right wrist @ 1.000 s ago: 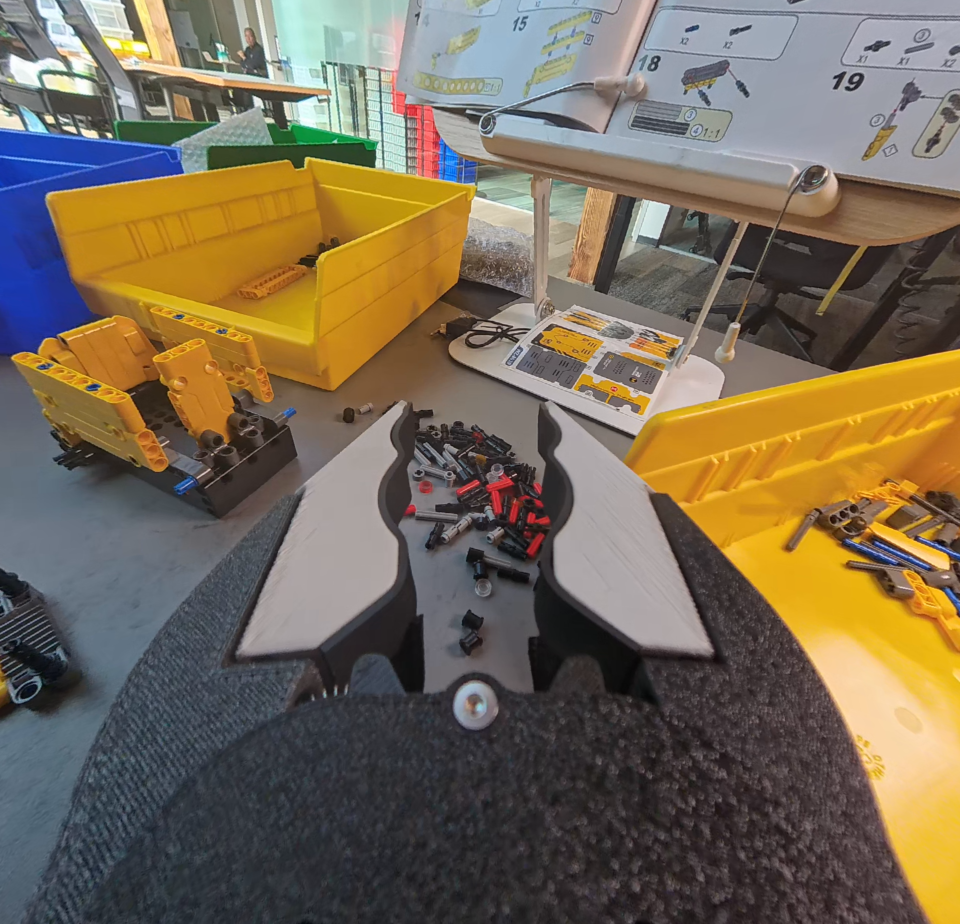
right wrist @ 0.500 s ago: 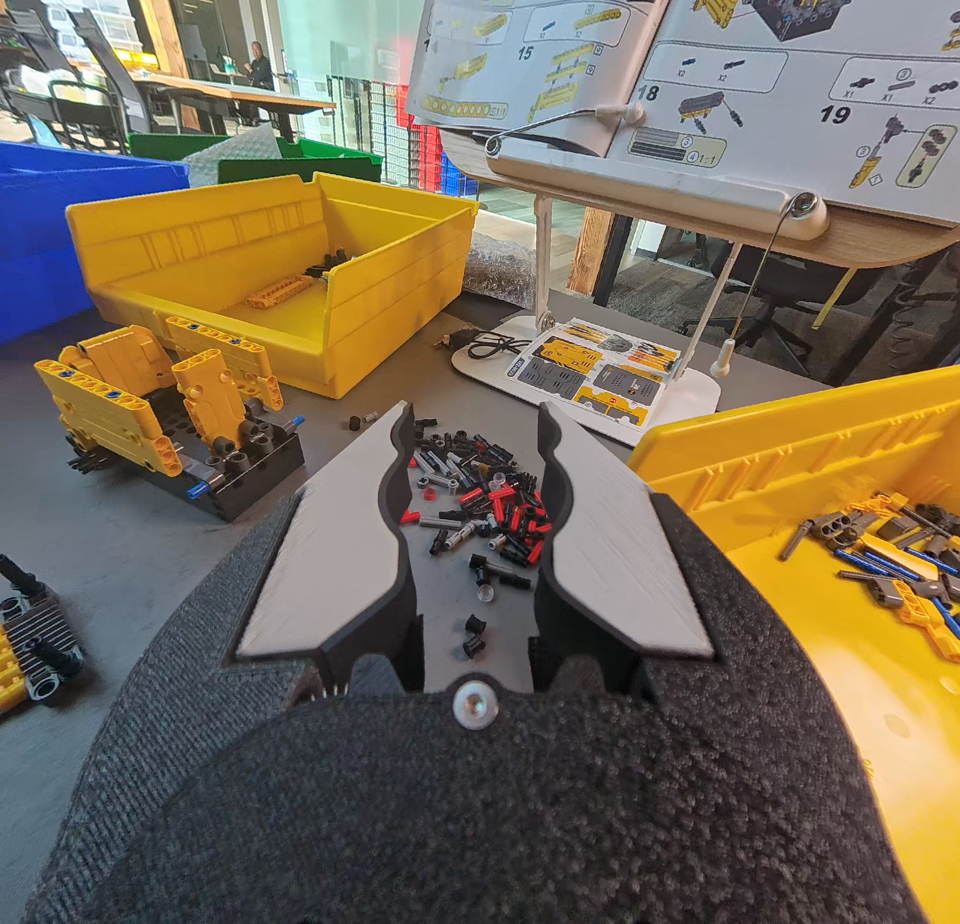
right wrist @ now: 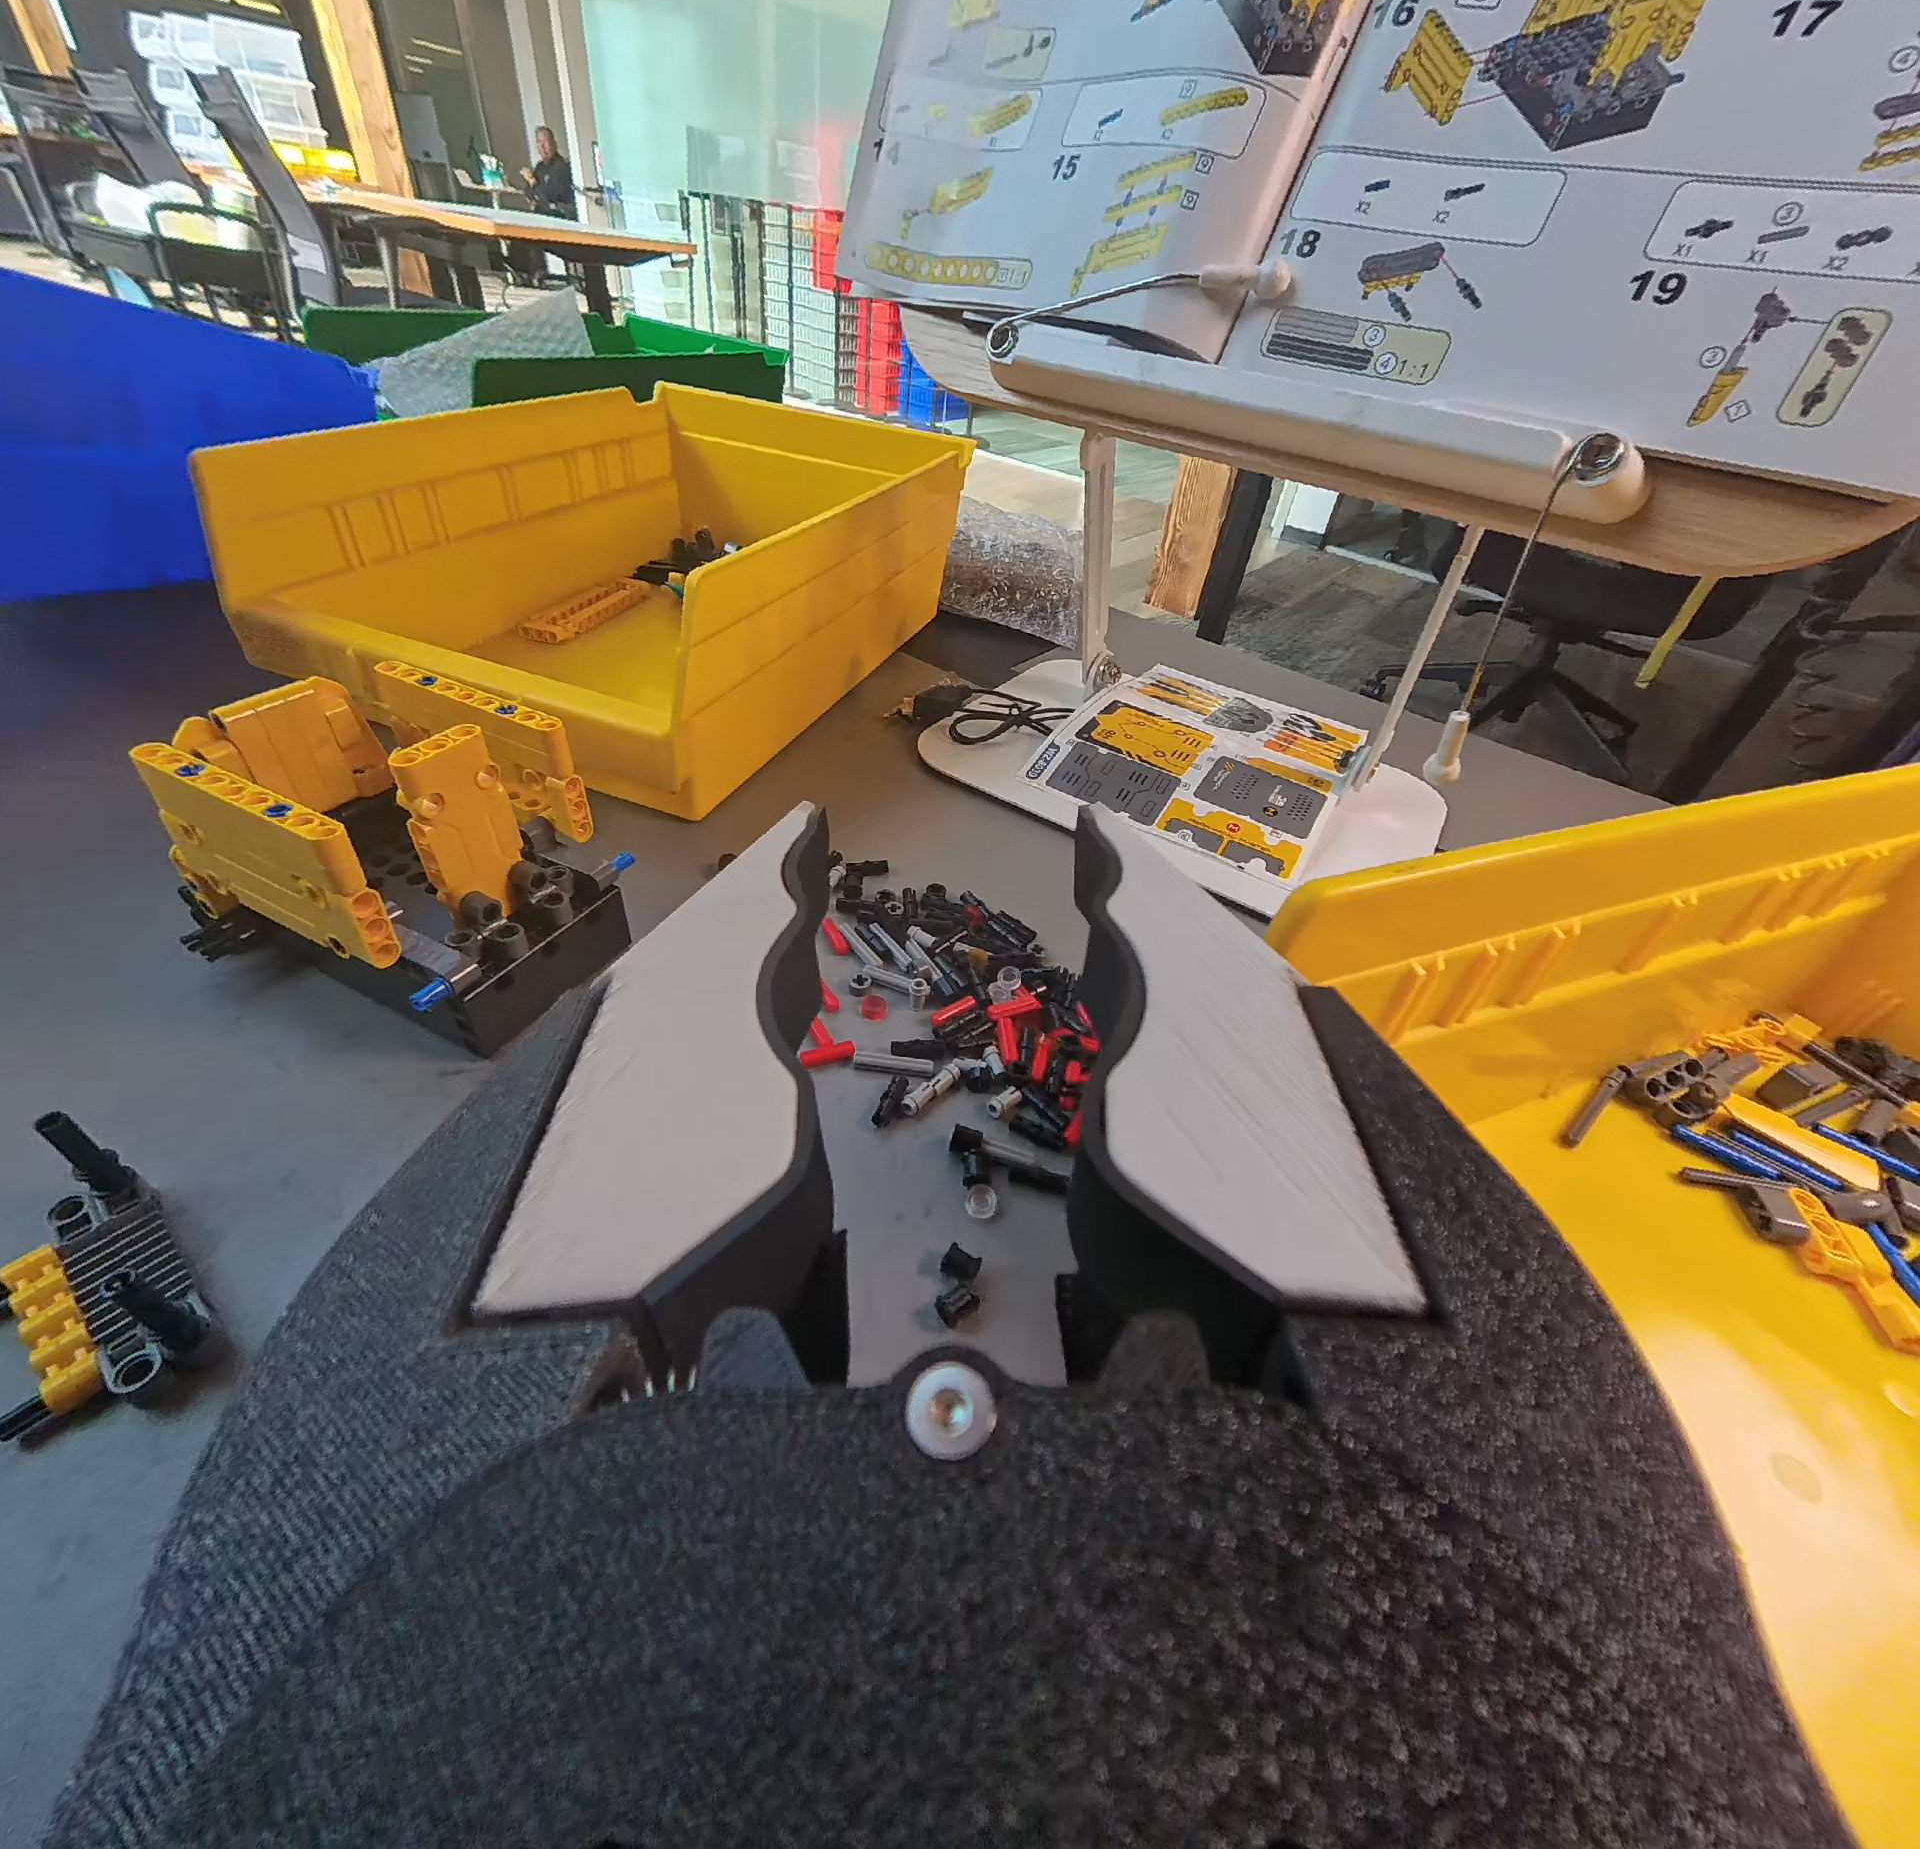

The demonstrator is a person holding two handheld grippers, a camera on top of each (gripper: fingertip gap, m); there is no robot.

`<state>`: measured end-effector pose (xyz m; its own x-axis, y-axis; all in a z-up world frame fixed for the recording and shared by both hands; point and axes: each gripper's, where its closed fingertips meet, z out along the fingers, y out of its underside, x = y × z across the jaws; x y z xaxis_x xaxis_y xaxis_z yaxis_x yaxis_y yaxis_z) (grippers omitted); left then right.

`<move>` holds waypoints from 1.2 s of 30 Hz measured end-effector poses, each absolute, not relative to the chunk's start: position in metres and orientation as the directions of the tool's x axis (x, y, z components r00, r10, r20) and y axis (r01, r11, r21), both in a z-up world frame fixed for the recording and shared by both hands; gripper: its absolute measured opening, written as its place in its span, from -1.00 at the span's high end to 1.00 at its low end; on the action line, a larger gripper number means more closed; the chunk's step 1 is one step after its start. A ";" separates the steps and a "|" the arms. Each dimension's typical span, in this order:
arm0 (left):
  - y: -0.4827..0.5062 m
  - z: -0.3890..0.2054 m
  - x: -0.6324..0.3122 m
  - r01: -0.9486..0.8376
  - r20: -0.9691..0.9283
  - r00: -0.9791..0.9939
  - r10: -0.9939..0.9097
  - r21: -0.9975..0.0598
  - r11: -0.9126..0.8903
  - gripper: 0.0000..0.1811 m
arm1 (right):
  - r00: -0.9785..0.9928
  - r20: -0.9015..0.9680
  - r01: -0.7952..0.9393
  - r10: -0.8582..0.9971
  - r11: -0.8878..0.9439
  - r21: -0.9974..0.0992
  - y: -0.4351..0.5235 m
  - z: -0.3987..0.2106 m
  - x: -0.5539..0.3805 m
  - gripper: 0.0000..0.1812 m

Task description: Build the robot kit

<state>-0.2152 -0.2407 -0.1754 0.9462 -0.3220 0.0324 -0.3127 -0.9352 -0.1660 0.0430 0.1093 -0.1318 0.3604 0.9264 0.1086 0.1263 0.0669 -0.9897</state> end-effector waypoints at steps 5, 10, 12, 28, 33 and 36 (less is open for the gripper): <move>-0.249 -0.205 -0.212 -0.277 0.059 0.956 -0.288 -0.153 -0.949 0.76 | 0.346 0.097 0.139 0.933 0.051 -0.989 0.108 -0.138 0.040 0.49; -0.243 -0.232 -0.207 -0.272 0.057 0.957 -0.284 -0.156 -0.949 0.76 | 0.356 0.099 0.143 0.929 0.050 -0.988 0.110 -0.139 0.041 0.48; -0.239 -0.231 -0.205 -0.280 0.064 0.953 -0.295 -0.174 -0.944 0.76 | 0.358 0.093 0.145 0.929 0.044 -0.988 0.111 -0.141 0.041 0.48; -0.219 -0.169 -0.393 -0.153 -0.223 0.968 -0.117 -0.155 -0.976 0.59 | 0.364 0.089 0.156 0.927 0.033 -0.987 0.114 -0.145 0.041 0.48; -0.215 -0.205 -0.419 -0.133 -0.208 0.970 -0.128 -0.010 -0.991 0.52 | 0.368 0.089 0.160 0.926 0.031 -0.987 0.115 -0.147 0.041 0.48; -0.211 -0.221 -0.425 -0.109 -0.143 0.983 -0.111 0.027 -0.994 0.44 | 0.371 0.087 0.159 0.924 0.029 -0.987 0.116 -0.147 0.042 0.49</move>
